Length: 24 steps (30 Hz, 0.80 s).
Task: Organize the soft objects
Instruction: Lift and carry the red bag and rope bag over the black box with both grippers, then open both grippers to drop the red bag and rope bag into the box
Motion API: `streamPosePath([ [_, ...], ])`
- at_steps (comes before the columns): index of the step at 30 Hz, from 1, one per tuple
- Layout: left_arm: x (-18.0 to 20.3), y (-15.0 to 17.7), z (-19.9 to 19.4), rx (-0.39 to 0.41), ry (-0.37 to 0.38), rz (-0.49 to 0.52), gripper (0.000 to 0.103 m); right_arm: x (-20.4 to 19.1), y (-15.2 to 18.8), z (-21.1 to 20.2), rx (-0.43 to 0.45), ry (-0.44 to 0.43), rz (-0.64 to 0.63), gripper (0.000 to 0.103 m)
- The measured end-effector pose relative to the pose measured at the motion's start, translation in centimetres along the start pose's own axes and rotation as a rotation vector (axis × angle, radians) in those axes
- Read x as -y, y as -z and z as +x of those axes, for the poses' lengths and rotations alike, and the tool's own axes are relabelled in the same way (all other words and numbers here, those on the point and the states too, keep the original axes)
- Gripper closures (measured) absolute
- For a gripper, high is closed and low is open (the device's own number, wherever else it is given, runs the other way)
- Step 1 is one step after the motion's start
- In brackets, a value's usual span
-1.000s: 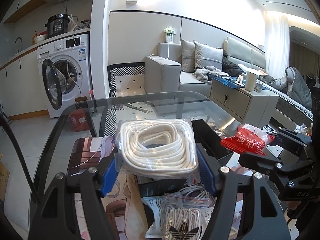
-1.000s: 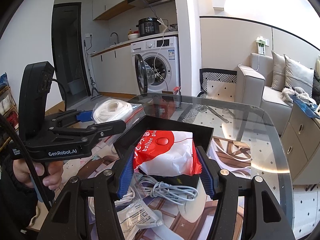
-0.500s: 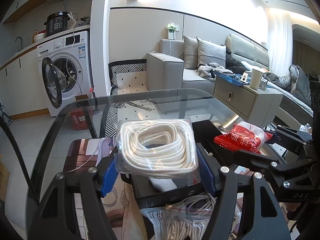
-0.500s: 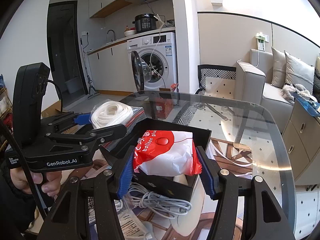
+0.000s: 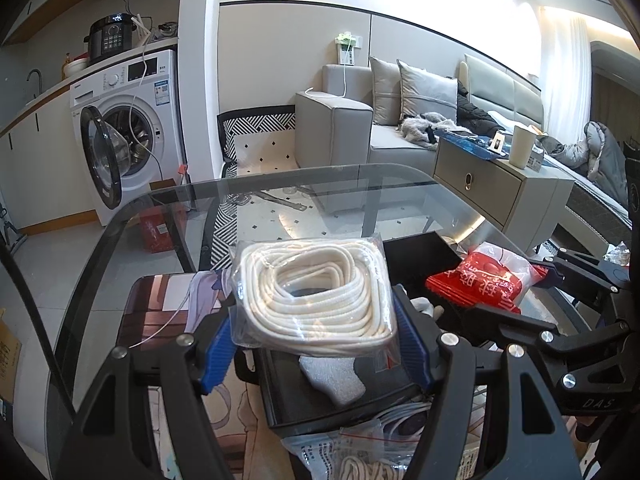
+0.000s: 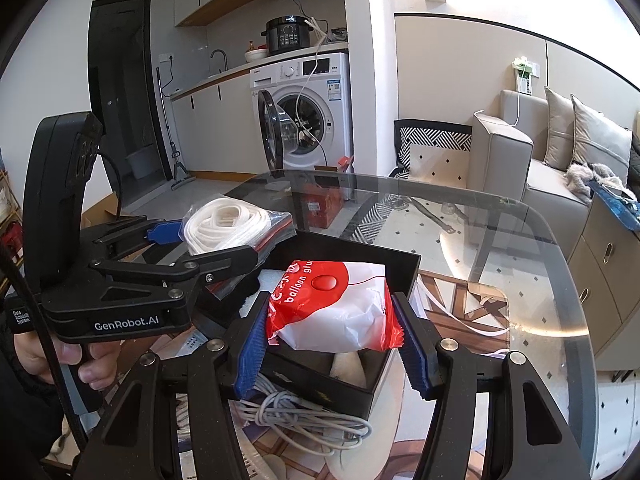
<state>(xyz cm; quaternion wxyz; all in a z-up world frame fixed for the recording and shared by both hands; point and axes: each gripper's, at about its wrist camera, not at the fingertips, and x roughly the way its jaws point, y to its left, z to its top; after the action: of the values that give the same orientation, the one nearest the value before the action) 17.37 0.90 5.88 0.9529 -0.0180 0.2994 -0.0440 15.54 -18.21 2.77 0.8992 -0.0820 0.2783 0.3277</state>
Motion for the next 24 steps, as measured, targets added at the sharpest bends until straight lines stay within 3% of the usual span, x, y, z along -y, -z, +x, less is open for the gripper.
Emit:
streamPosePath([
  [18, 0.5, 0.2, 1.7, -0.031, 0.0, 0.036, 0.034, -0.3, -0.5, 3.5, -0.053, 0.034, -0.071, 0.043],
  [21, 0.4, 0.2, 1.6, -0.029, 0.001, 0.034, 0.033, -0.3, -0.5, 3.2, -0.041, 0.036, -0.076, 0.034],
  [23, 0.2, 0.2, 1.6, -0.03, 0.015, 0.024, 0.032, -0.4, -0.3, 2.6, -0.026, 0.048, -0.082, 0.019],
  [24, 0.2, 0.2, 1.5, -0.031, 0.021, 0.023, 0.032, -0.4, -0.3, 2.2, -0.015, 0.055, -0.082, 0.017],
])
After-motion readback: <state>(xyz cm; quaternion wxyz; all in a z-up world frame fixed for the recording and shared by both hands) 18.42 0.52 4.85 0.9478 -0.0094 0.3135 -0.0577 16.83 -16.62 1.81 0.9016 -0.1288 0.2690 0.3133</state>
